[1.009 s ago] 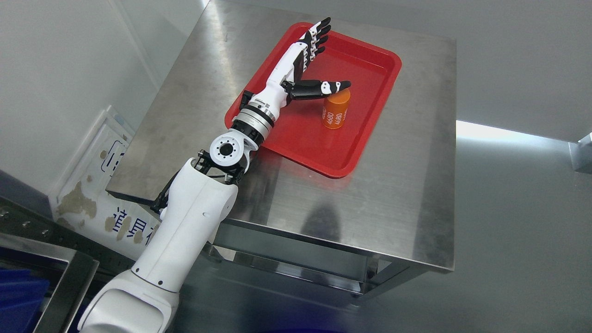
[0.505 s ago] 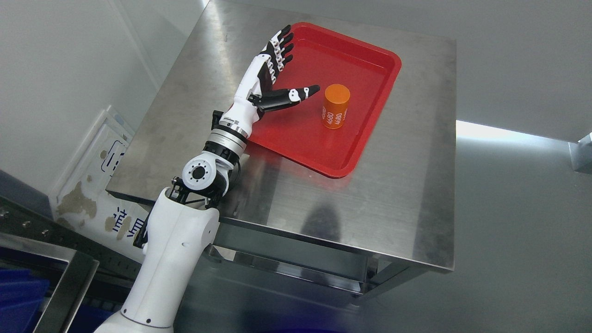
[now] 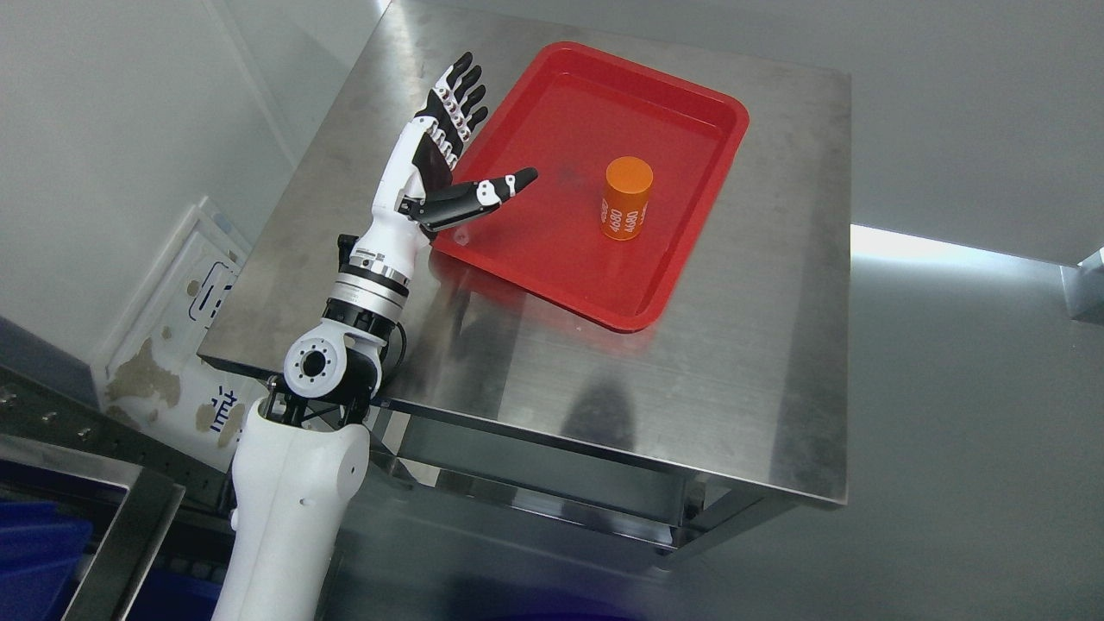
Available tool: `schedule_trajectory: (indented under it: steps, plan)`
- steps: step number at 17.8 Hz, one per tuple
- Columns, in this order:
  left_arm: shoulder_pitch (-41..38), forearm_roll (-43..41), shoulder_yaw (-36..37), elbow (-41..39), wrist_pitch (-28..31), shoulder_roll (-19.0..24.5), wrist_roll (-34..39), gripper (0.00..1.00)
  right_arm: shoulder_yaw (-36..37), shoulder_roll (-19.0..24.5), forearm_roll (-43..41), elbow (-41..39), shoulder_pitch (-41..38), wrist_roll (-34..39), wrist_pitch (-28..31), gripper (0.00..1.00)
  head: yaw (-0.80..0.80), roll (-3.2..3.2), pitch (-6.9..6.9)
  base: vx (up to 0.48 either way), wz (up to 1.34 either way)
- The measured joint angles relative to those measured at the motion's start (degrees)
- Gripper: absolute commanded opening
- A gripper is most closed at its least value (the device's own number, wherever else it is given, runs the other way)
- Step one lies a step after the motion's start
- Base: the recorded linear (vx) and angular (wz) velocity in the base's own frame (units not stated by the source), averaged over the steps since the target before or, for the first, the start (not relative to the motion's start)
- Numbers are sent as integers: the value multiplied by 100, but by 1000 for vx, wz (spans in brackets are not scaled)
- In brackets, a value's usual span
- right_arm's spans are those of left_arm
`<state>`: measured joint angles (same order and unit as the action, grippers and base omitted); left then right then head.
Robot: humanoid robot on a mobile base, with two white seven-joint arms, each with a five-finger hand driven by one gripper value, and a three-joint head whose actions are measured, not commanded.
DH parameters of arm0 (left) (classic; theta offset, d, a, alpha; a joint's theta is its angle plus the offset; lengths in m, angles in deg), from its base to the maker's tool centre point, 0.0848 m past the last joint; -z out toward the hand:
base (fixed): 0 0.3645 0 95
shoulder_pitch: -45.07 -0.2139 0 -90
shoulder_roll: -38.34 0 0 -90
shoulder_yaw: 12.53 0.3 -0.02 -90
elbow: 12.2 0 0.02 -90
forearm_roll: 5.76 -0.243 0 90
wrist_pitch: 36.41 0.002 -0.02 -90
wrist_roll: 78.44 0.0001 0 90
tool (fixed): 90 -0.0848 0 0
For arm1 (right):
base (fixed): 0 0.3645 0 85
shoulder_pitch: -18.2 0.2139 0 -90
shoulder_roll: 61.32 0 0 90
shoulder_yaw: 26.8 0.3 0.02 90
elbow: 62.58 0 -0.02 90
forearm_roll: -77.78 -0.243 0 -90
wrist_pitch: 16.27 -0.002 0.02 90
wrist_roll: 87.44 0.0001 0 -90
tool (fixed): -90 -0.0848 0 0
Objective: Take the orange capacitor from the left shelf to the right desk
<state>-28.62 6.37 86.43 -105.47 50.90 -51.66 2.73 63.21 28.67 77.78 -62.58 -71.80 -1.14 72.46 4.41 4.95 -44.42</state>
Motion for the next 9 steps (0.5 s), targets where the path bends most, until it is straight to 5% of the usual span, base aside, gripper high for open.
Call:
schedule_trajectory:
  steps: [9]
  plan:
    - [-447,-8,-268,-319,-266,0,-51,100,0,1,0,0,0,0,32,100,0,0,0,0,0]
